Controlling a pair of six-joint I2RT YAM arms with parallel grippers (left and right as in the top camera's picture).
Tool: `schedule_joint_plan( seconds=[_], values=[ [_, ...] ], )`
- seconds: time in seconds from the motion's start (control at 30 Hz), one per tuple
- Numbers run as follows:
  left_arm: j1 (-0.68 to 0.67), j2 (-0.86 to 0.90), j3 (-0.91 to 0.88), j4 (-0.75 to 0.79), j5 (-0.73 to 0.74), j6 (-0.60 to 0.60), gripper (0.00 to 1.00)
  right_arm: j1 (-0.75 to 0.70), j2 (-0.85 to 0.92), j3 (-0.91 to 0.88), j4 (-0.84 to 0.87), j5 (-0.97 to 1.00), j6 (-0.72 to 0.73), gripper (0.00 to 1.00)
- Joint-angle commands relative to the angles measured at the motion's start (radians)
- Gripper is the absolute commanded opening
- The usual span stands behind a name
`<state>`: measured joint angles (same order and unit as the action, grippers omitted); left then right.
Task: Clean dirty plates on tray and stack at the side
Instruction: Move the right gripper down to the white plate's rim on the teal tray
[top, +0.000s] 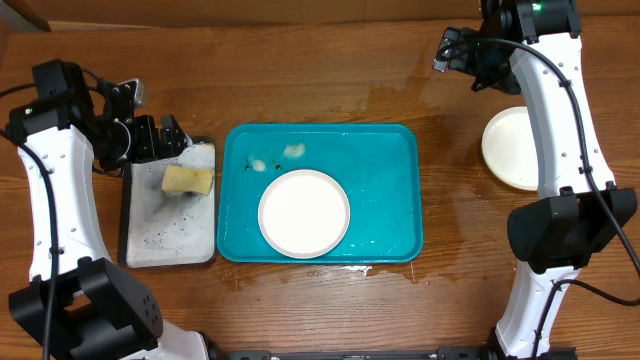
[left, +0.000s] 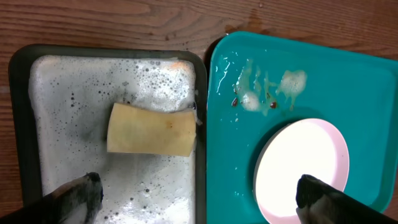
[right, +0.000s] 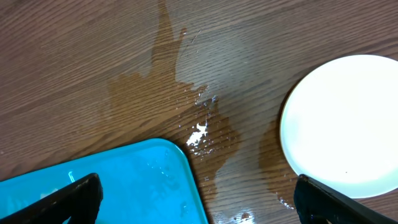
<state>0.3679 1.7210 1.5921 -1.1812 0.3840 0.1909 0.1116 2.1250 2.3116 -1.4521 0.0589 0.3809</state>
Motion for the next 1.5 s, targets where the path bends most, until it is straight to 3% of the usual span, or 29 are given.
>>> schedule_joint_plan(
  seconds=[0.0, 0.73, 0.9, 1.0, 1.1, 1.2, 1.47],
  values=[
    [-0.004, 0.007, 0.013, 0.004, -0.007, 0.007, 1.0, -0.008, -0.074, 0.013, 0.003, 0.007, 0.005, 1.0],
    [-0.004, 0.007, 0.013, 0.004, -0.007, 0.007, 1.0, -0.008, -0.104, 0.012, 0.003, 0.008, 0.005, 1.0],
    [-0.004, 0.007, 0.013, 0.004, -0.007, 0.007, 1.0, -0.008, -0.106, 0.012, -0.015, -0.15, -0.008, 1.0],
    [-0.004, 0.007, 0.013, 0.004, -0.007, 0.007, 1.0, 0.023, -0.104, 0.002, -0.131, -0.267, -0.08, 0.86],
    [-0.004, 0.007, 0.013, 0.004, -0.007, 0.007, 1.0, 0.102, -0.104, -0.01, -0.23, -0.27, -0.118, 0.77],
    [-0.004, 0.007, 0.013, 0.004, -0.006, 0.007, 1.0, 0.206, -0.105, -0.047, -0.242, -0.27, -0.137, 0.63],
    [-0.004, 0.007, 0.013, 0.004, -0.007, 0.007, 1.0, 0.455, -0.105, -0.254, -0.188, -0.09, -0.062, 0.64]
  ],
)
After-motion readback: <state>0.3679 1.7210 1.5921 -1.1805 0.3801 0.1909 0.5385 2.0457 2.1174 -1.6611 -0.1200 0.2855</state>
